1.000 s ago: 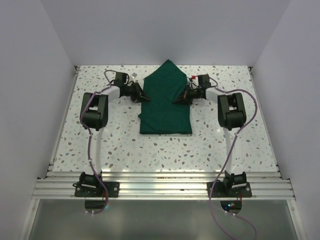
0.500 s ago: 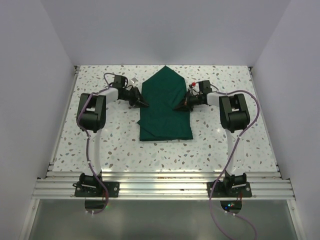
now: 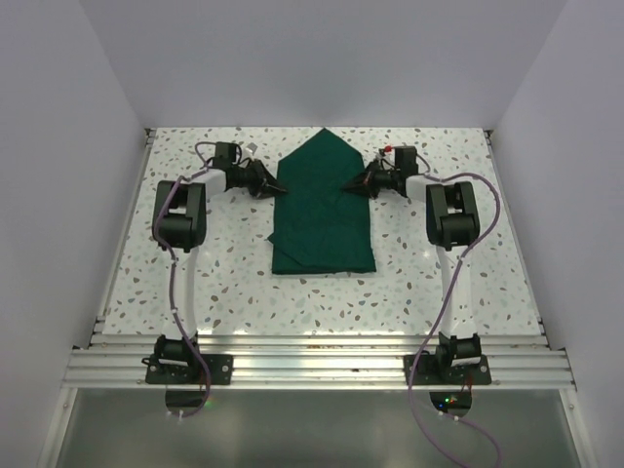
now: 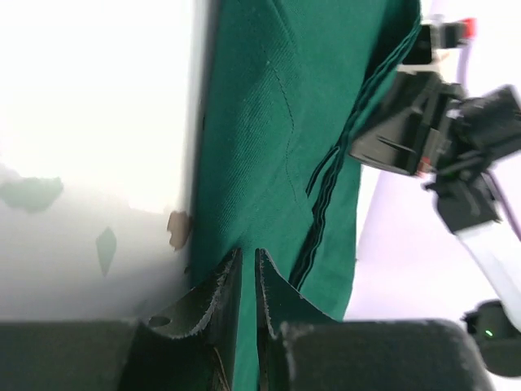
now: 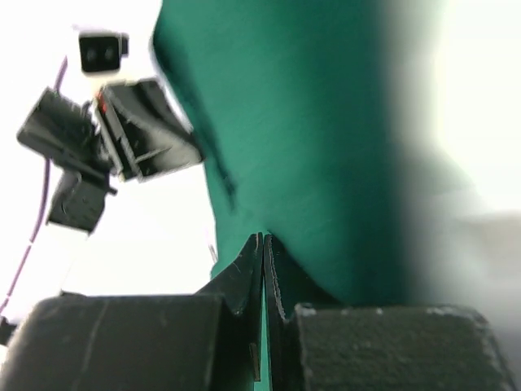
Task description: Prepare the surgical pack
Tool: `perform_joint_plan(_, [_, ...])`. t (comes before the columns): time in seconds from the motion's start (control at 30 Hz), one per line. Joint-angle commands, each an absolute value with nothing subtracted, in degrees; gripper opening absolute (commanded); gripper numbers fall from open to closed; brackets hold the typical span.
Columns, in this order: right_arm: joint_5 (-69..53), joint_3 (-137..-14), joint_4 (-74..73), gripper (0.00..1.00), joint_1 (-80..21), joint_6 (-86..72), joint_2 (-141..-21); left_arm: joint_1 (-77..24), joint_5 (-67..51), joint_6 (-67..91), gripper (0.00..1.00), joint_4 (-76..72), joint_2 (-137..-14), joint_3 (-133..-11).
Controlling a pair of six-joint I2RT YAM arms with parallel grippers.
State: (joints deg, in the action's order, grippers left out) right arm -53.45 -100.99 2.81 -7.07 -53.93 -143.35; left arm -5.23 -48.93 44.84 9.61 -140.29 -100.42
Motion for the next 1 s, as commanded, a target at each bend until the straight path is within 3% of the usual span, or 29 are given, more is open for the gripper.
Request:
perform_joint_plan(0.0, [-53.2,-103.4,7.5,0.0,-5.1,-59.2,-147.0,-4.7,-48.3,47.9,0.17,4.8,-144.0,-102.7])
perform_joint_plan(0.23, [-53.5,-105.9,16.7,0.0,-3.6,-66.8,-151.0,-3.9,-49.0,50.2,0.18,-1.4,-143.9,-102.9])
perform_joint_plan(0.53, [-46.4,-120.1,7.5,0.02,-2.7,-65.0,-156.0,-3.7,-47.0,58.2,0.24,-7.6,-148.7,-111.8])
perform_joint_plan(0.73, [-43.0,-128.1,2.9,0.14,-2.0,-62.2,-158.0,-3.5,-46.3,62.6,0.29,-12.1,-153.3,-117.9])
perform_joint_plan(0.97, [-40.8,-128.4,-3.0,0.33,-0.2,-54.2,-151.9,-2.5,-40.8,55.1,0.36,-12.7,-145.7,-113.6])
